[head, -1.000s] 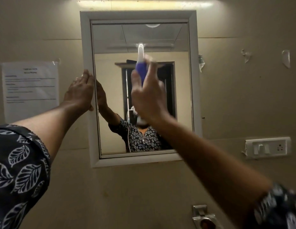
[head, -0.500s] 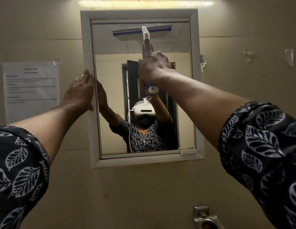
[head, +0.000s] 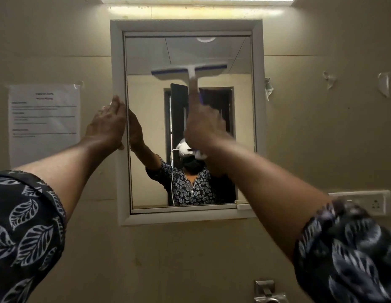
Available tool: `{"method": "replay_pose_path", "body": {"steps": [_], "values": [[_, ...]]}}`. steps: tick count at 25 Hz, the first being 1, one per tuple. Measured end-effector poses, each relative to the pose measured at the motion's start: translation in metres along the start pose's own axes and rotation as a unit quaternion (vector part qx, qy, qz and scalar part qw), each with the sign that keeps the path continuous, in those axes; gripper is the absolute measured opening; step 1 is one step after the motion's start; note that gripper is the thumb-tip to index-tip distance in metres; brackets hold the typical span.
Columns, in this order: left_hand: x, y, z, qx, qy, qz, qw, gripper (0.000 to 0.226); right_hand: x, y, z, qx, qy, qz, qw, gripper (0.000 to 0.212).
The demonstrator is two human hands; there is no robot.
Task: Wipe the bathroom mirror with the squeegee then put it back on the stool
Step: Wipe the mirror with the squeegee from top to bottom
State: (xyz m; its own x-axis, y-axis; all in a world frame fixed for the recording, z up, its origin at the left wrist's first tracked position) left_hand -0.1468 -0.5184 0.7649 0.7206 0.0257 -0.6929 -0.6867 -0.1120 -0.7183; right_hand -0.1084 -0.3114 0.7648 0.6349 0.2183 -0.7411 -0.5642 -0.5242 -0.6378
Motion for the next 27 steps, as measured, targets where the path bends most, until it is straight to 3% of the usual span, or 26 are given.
{"method": "replay_pose_path", "body": {"steps": [3,6,8,10,12,15,20,24,27], "values": [[0.001,-0.003,0.001,-0.006,0.000,-0.005,1.000,0.098,0.078,0.058,0.008,-0.014,0.020,-0.070,0.997,0.107],[0.003,-0.005,0.002,-0.008,-0.002,-0.013,1.000,0.101,0.164,0.110,0.012,-0.059,0.072,-0.188,0.978,0.115],[0.003,-0.006,0.004,-0.015,-0.003,-0.018,1.000,0.101,0.192,0.118,0.011,-0.073,0.104,-0.251,0.959,0.117],[0.003,-0.007,0.005,-0.019,-0.002,-0.018,1.000,0.101,0.190,0.102,0.005,-0.079,0.108,-0.265,0.955,0.115],[0.003,-0.007,0.004,-0.020,-0.001,-0.018,1.000,0.101,0.171,0.070,-0.005,-0.090,0.084,-0.240,0.963,0.109],[0.004,-0.007,0.002,-0.013,0.004,-0.015,1.000,0.100,0.119,0.008,-0.014,-0.077,0.034,-0.138,0.987,0.099],[0.003,-0.006,0.003,-0.012,0.003,-0.027,1.000,0.108,0.017,-0.073,-0.017,0.032,0.011,0.023,0.999,0.084],[0.000,-0.005,0.003,-0.020,0.002,-0.031,0.999,0.111,-0.030,-0.082,-0.004,0.070,0.052,0.036,0.996,0.084],[0.000,-0.004,0.002,-0.020,0.003,-0.027,0.999,0.109,-0.027,-0.054,0.016,0.065,0.079,0.012,0.995,0.098]]}}
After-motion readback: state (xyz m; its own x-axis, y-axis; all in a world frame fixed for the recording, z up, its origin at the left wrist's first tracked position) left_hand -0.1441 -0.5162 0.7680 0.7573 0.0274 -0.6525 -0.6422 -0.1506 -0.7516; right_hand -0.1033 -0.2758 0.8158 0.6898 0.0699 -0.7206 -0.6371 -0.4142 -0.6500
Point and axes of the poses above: each hand's wrist, its own x-axis away from the middle knuckle, its own y-axis out of the palm, z = x × y, the point moved 2 cm from there along -x, towards the middle knuckle, and after that the axes turned 13 degrees about -z, right-handed, at the moved point
